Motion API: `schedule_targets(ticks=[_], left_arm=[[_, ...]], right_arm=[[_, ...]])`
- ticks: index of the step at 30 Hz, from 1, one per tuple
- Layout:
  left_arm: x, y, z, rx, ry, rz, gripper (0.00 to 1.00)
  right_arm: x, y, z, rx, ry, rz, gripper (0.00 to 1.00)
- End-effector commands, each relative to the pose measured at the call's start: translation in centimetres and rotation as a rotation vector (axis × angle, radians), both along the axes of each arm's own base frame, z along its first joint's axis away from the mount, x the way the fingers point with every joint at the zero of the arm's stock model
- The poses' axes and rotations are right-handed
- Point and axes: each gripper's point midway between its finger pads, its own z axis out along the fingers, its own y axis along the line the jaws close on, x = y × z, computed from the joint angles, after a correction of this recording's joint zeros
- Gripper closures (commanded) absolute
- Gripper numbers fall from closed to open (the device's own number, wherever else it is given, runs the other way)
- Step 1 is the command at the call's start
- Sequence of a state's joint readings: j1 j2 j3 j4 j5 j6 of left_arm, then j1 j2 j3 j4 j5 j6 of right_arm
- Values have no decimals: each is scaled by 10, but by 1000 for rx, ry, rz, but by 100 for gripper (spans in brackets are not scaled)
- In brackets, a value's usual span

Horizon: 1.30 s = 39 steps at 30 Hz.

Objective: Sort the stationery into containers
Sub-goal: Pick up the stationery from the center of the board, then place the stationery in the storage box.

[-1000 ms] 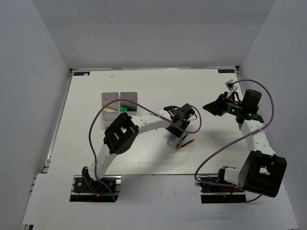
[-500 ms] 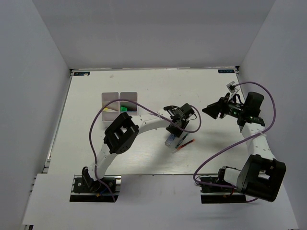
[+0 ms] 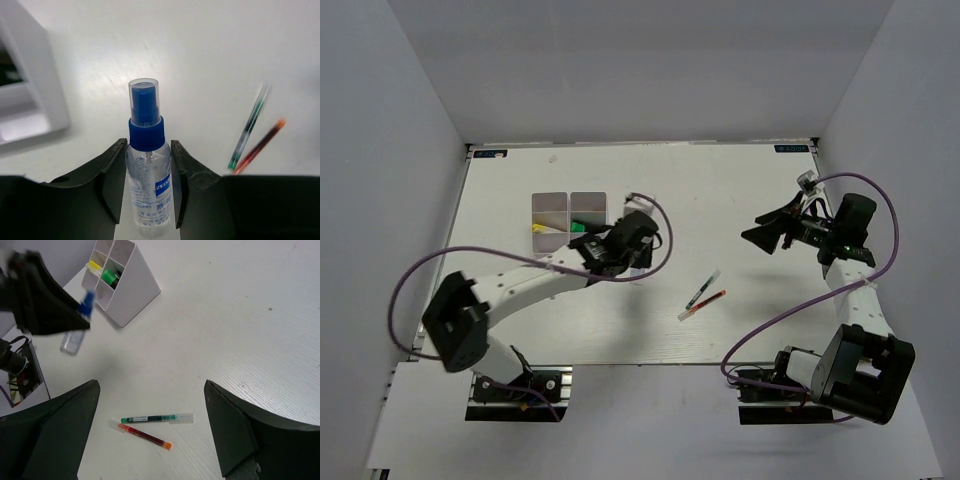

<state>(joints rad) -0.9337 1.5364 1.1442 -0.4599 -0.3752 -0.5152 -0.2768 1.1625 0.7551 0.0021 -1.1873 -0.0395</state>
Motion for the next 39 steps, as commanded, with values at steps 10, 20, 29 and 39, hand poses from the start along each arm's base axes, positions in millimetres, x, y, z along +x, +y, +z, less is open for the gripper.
schedule_targets(ticks=[10,20,29,39], left_arm=[[21,204,111,-238,-585,977,100],[41,234,96,-47,-786,1213,100],[66,243,80,124,-838,1283,100],[77,268,56,198,-832,1347,100]], right_arm=[[-11,9,0,21,-45,92,10],[-16,10,-6,12,-47,96,10],[-15,9,-16,20,-10,102,10],[-14,9,-20,22,3,111,10]])
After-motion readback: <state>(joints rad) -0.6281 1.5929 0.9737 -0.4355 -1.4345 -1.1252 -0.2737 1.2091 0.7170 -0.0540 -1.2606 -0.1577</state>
